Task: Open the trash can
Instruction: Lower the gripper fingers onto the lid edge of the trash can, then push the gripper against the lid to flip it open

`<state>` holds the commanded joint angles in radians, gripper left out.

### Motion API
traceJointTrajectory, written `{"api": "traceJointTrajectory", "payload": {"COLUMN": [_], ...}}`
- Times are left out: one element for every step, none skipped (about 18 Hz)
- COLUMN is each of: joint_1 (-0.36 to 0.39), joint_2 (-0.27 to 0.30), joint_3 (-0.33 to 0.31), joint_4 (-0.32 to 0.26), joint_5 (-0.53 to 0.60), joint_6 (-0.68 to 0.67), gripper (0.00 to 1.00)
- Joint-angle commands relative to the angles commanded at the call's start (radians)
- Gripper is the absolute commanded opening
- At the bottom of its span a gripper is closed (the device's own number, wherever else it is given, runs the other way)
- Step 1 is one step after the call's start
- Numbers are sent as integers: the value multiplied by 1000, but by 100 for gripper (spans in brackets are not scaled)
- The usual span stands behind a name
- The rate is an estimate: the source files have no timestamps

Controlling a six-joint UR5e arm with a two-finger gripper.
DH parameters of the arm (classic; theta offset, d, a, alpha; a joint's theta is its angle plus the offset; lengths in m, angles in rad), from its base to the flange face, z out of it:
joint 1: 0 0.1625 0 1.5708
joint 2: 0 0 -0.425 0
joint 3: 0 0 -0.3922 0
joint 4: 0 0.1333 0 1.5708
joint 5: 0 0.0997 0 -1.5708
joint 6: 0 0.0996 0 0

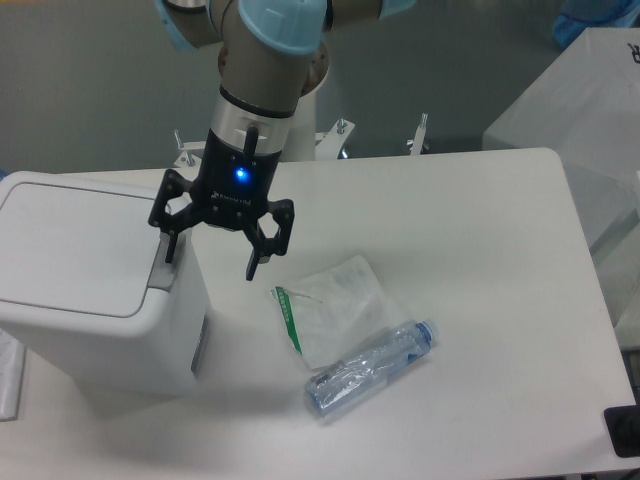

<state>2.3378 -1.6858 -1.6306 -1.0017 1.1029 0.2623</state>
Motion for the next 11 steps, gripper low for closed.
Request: {"api": "traceJointTrajectory", "payload": {"joint_1": [0, 2, 0, 2, 0, 0, 0, 0, 0, 0, 0], "joint_2": [0, 0, 0, -2, -2, -5, -6, -8, -11, -11, -11], "joint_3": [0, 0, -2, -2, -3, -2, -2, -2, -2, -2, -2], "joint_4": [2, 2, 2, 2, 2, 2, 2, 2, 2, 2, 2], "joint_5": [0, 0, 0, 2, 2, 0, 2, 2, 0, 2, 2], "joint_6": [0, 0, 0, 0, 0, -2, -2, -2, -2, -2, -2], "gripper": [100, 100, 100, 100, 100, 100, 100, 100, 100, 100, 100]}}
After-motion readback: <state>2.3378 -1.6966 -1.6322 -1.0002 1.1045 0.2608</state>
